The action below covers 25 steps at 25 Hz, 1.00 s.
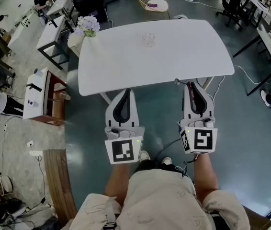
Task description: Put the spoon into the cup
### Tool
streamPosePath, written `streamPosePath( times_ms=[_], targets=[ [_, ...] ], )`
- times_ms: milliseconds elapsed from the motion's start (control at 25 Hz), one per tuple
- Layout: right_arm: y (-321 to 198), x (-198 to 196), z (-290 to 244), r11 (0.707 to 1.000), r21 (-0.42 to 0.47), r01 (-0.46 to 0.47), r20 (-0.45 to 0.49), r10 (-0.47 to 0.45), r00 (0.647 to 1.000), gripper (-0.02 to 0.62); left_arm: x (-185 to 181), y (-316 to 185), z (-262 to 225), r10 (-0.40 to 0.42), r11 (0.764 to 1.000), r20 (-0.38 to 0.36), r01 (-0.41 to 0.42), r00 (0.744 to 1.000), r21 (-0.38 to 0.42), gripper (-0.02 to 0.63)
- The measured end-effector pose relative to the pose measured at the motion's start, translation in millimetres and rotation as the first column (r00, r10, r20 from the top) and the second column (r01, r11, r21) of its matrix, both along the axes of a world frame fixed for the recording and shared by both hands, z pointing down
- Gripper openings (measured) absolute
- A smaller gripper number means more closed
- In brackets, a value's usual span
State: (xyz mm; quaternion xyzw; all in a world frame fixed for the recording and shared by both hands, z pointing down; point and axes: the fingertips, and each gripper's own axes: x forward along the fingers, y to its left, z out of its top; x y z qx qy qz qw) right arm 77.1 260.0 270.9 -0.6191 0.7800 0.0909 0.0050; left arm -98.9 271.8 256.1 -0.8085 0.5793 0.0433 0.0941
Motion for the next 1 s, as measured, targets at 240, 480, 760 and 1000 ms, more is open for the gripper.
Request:
streamPosePath(
  times_ms=[240,480,760,1000],
  targets=[
    [0,-22,-1,1.0,0.011,-0.003,0.009,0.003,1.0,0.044,-25,-4,3,0.011,1.0,-0.004,-0.011,1.0,-0.005,0.002],
    [-9,-46,-3,1.0,0.011,-0.016,0.037,0.015,0.999,0.044,-54,-14,3,0.025,1.0,-0.012,-0.025,1.0,0.003,0.002],
    [-16,-73,-4,0.999,0.038,-0.03,0.028,0.029,0.999,0.044,-81,-22,7,0.042,0.999,-0.033,-0.042,0.999,-0.005,0.002],
    [-31,-66,5,0.999,0.013,-0.039,0.047,0.038,0.998,0.044,-80,-42,12,0.048,0.999,-0.037,-0.049,0.998,-0.017,0.002]
  ],
)
